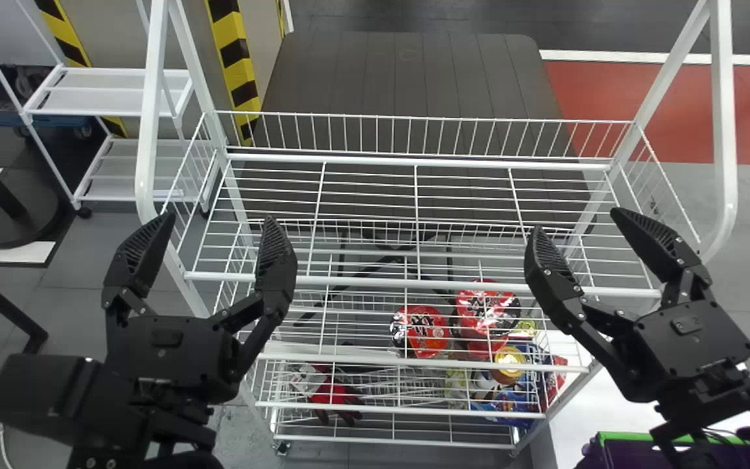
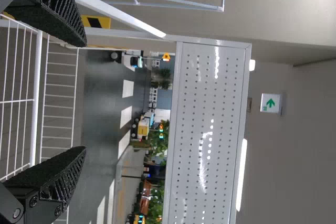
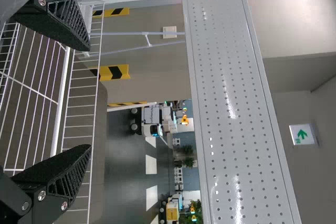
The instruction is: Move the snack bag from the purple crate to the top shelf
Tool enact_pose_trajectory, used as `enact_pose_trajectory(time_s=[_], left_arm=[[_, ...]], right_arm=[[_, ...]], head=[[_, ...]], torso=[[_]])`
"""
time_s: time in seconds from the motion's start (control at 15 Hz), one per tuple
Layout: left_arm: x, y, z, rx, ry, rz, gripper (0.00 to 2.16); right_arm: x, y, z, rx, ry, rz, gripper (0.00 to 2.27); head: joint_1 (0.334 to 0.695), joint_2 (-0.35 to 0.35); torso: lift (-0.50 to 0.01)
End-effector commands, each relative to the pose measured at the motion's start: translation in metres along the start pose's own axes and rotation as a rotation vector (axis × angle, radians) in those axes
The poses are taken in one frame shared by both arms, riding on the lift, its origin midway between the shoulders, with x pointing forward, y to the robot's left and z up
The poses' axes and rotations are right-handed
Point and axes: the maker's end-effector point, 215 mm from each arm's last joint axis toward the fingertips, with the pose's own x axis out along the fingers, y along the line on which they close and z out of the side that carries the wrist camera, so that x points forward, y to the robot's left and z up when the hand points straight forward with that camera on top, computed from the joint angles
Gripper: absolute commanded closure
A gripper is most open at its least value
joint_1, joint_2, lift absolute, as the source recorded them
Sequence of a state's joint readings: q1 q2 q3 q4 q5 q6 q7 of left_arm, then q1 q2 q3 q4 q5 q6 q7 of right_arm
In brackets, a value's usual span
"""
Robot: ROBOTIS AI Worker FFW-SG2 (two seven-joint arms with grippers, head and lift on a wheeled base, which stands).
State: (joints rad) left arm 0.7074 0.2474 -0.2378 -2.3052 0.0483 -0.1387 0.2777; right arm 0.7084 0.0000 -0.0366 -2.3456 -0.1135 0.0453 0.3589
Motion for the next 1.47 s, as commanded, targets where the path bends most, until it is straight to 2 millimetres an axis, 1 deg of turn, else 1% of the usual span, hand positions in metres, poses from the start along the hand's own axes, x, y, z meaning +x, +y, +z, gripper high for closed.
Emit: enact_pose_trajectory(time_s=[0.0, 0.47, 0.8, 0.87, 1.2, 1.4], left_arm=[[0.000, 0.000, 0.002, -0.002, -0.008, 0.001, 0.12], [0.002, 0.000, 0.003, -0.002, -0.016, 0.001, 0.12], [0.002, 0.002, 0.001, 0.001, -0.014, 0.006, 0.12], [0.002, 0.001, 0.001, 0.000, -0.013, 0.004, 0.12], [0.002, 0.001, -0.004, 0.000, -0.003, 0.003, 0.12], [0.002, -0.002, -0.003, 0.000, -0.004, -0.004, 0.12]], right_arm=[[0.001, 0.000, 0.000, 0.002, 0.000, 0.000, 0.18], [0.004, -0.002, -0.005, 0.006, 0.005, -0.001, 0.18], [0.005, -0.002, -0.004, 0.005, 0.000, -0.001, 0.18], [0.005, -0.002, -0.012, 0.016, 0.029, -0.004, 0.18], [0.003, -0.002, -0.020, 0.020, 0.052, -0.003, 0.18], [0.001, -0.002, -0.021, 0.017, 0.056, -0.002, 0.18]], head=[[0.695, -0.001], [0.695, -0.001], [0.695, 0.000], [0.695, 0.001], [0.695, 0.001], [0.695, -0.001]], torso=[[0.000], [0.000], [0.000], [-0.010], [-0.029], [-0.040]])
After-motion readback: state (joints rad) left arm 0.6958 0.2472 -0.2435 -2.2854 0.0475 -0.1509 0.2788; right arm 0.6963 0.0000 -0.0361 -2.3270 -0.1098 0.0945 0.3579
